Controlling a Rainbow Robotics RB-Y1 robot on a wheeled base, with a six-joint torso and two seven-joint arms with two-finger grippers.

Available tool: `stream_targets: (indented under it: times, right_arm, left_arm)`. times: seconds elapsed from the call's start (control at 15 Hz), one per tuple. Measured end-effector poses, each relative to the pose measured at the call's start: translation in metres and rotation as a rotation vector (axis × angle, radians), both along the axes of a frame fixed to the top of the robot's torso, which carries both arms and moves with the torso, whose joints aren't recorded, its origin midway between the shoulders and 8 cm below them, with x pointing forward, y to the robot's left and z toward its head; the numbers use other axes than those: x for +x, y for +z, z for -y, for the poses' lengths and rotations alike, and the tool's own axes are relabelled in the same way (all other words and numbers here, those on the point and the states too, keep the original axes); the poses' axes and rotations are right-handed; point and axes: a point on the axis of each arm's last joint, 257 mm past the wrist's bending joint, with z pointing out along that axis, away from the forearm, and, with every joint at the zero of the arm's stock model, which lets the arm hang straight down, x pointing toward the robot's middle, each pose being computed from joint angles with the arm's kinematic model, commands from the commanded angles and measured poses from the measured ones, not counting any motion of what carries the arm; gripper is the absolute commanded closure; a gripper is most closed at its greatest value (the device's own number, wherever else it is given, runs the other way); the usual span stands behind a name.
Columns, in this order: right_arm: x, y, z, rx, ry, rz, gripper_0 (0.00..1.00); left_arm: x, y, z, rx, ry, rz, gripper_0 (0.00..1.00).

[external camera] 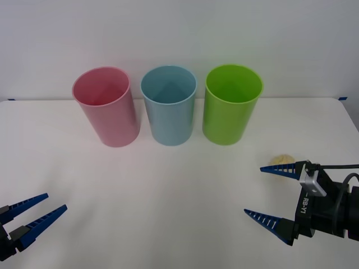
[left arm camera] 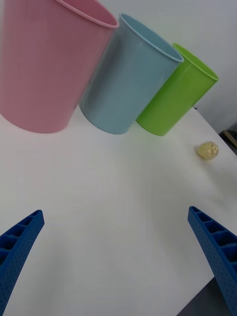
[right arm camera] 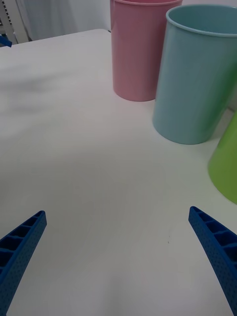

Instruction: Put cans in the blue bin and PET bottles in the pink bin and trash in the green bin.

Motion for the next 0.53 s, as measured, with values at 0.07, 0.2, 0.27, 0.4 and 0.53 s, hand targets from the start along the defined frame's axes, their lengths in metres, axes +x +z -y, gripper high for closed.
stream_targets:
  times: [0.07,0.2,0.27,0.4,0.53]
  right_arm:
    - [0.0000,0.0000,0.0000,0.000,0.000,0.000,0.00]
    - [0.0000,0.0000,0.0000,0.000,0.000,0.000,0.00]
    - [0.0000,0.0000,0.0000,0.000,0.000,0.000,0.00]
    - [0.0000,0.0000,0.0000,0.000,0.000,0.000,0.00]
    - [0.0000,0.0000,0.0000,0.000,0.000,0.000,0.00]
  left_arm:
    - [0.0000,0.0000,0.0000,0.000,0.000,0.000,0.00]
    - [0.0000,0.0000,0.0000,0.000,0.000,0.000,0.00]
    - [0.0000,0.0000,0.0000,0.000,0.000,0.000,0.00]
    - [0.0000,0.0000,0.0000,0.000,0.000,0.000,0.00]
    - [0.0000,0.0000,0.0000,0.000,0.000,0.000,0.00]
